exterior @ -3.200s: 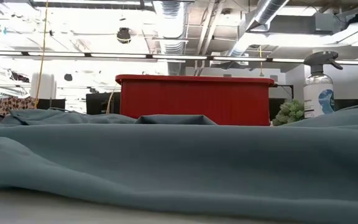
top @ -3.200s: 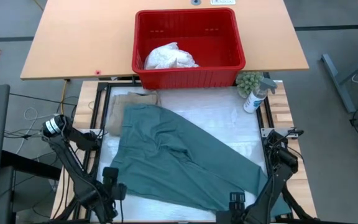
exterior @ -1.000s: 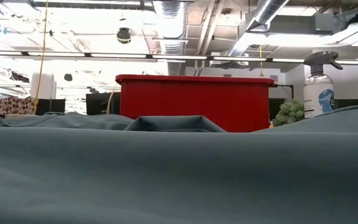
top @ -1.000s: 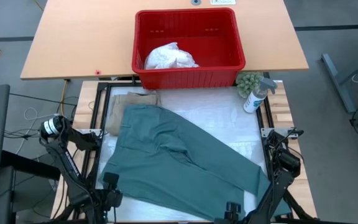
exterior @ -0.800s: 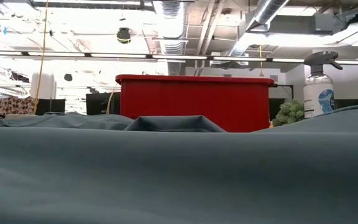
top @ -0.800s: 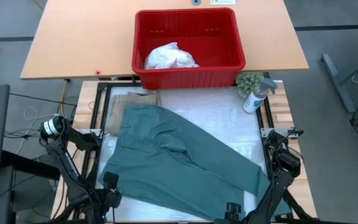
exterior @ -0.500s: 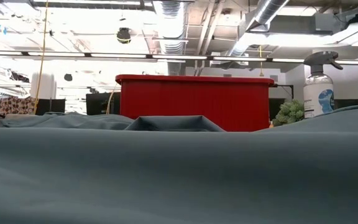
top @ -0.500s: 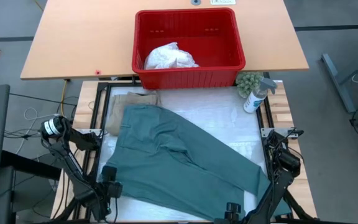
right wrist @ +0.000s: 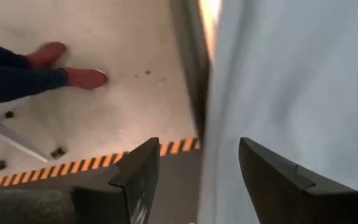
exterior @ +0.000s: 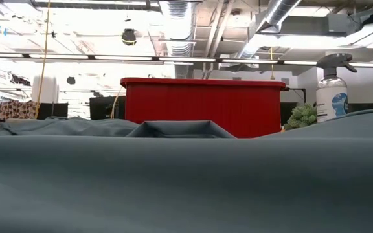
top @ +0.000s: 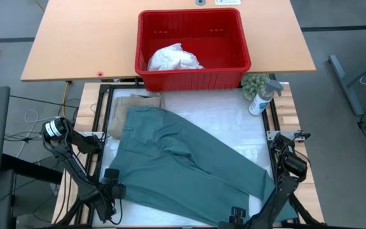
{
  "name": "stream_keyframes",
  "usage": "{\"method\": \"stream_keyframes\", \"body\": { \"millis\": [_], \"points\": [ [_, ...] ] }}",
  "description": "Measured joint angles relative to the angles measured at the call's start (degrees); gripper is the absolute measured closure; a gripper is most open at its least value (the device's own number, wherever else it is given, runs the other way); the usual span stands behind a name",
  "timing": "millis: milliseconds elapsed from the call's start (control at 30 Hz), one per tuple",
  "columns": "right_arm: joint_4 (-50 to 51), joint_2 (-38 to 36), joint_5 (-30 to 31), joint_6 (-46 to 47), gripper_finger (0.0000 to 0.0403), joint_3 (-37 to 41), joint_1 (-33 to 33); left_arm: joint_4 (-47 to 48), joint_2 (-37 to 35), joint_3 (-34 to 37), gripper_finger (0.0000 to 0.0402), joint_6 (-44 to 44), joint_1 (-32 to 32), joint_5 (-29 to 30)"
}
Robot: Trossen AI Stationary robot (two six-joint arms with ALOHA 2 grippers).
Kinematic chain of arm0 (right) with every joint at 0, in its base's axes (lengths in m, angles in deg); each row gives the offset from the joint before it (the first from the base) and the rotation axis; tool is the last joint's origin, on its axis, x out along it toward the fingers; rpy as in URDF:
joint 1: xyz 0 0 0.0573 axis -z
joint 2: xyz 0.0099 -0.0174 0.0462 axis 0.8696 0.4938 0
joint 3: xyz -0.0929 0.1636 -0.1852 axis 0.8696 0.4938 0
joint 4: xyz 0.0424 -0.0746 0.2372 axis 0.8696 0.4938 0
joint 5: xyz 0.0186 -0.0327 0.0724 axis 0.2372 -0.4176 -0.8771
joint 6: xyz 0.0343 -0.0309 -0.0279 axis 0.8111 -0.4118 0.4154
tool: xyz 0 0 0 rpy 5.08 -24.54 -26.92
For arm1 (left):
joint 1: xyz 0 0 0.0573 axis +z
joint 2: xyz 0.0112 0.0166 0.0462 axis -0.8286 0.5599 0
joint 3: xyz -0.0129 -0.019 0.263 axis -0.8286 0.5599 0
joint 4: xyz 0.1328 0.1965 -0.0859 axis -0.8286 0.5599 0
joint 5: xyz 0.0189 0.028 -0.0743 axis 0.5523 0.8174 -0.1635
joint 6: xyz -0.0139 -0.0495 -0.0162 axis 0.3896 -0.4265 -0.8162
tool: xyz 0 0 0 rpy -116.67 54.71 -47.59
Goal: Fold Laundry from Bin
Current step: Fold the blue pants in the red bin
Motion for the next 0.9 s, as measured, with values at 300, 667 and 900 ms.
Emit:
{"method": "stream_keyframes", "body": {
  "millis": [300,667,900],
  "points": [
    [-0.2,0.1,-5.6,3.2,0.0174,6.2,0.0,0.0,0.1,0.1,0.0396,-0.1,0.0,0.6],
    [3.0,-0.1,-7.9,0.4,0.0378,-0.3,0.9,5.0,0.5,-2.8,0.0399,-5.8,0.3,-4.8],
    [10.0,-0.2,-9.6,-0.1,0.0383,-9.2,0.5,10.5,0.3,-11.1,0.0401,-6.7,0.4,-4.8]
  ]
}}
